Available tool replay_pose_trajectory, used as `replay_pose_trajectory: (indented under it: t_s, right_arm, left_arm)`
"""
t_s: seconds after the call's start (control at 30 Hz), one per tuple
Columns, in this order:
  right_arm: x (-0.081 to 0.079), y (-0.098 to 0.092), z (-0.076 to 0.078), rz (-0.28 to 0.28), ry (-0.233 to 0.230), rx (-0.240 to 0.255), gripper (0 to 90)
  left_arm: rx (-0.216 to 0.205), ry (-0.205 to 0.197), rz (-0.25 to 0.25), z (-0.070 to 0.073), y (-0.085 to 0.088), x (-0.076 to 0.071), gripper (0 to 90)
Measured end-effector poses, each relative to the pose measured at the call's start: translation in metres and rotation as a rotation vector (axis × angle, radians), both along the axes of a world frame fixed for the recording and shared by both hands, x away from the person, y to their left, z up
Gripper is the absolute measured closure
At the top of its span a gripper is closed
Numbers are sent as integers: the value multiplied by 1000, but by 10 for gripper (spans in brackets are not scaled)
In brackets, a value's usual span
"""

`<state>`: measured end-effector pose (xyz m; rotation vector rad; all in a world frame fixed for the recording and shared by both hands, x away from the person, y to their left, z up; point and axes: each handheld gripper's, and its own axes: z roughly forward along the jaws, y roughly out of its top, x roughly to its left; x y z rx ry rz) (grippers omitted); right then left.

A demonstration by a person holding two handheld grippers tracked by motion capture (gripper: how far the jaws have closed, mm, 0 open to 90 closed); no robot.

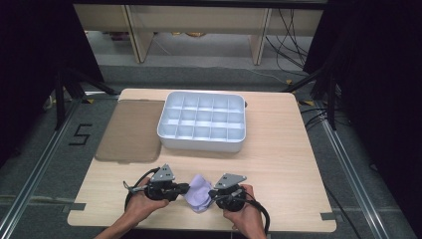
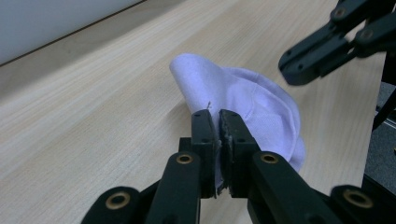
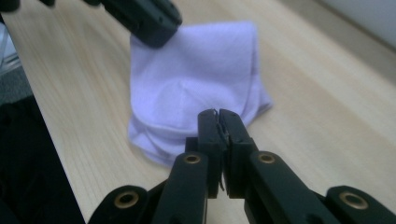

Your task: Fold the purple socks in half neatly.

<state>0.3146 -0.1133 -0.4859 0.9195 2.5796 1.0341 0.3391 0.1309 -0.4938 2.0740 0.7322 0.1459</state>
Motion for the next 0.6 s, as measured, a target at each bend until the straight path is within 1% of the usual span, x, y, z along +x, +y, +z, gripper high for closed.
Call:
replay_pose_trajectory:
  t_s: [0.03,0.07,0.1,0.2,0.23,0.27,0.3,0.33,0.37,0.4,0.43,0.47,0.5,0.53,0.6]
  right_arm:
    - [3,3,-8,29,22,-40,883]
    - [3,3,-8,29,22,-40,883]
    - [7,6,-16,34,23,-24,884]
    - [8,6,-15,42,35,-35,884]
    - [6,7,-16,19,27,-29,884]
    - [6,7,-16,19,27,-29,884]
    - [7,5,-15,32,42,-29,883]
    - [7,5,-15,30,50,-24,884]
    - [7,5,-15,29,53,-23,884]
    - [7,5,-15,29,53,-23,884]
    - [8,5,-15,32,53,-19,884]
    - [8,5,-15,33,48,-18,884]
    - [8,4,-16,35,40,-18,884]
    - [8,4,-16,35,40,-18,884]
    - [8,4,-16,33,43,-16,884]
  left_arm:
    - [4,-9,-2,0,0,-1,843]
    - [-4,-11,-1,1,-1,-2,843]
    - [-10,-16,-5,3,-2,-3,843]
    - [-12,-20,-15,6,-4,-6,842]
    - [-16,-35,-25,8,-7,-8,843]
    - [-16,-35,-25,8,-7,-8,843]
    - [-9,-51,-48,10,-10,-10,843]
    - [-23,-42,-44,11,-12,-12,843]
    - [-15,-55,-49,11,-13,-13,843]
    - [-15,-55,-49,11,-13,-13,843]
    - [-23,-57,-57,11,-15,-15,842]
    - [-21,-60,-62,12,-16,-16,842]
    - [-26,-63,-61,12,-18,-17,842]
    - [-26,-63,-61,12,-18,-17,842]
    - [-11,-61,-77,11,-19,-17,842]
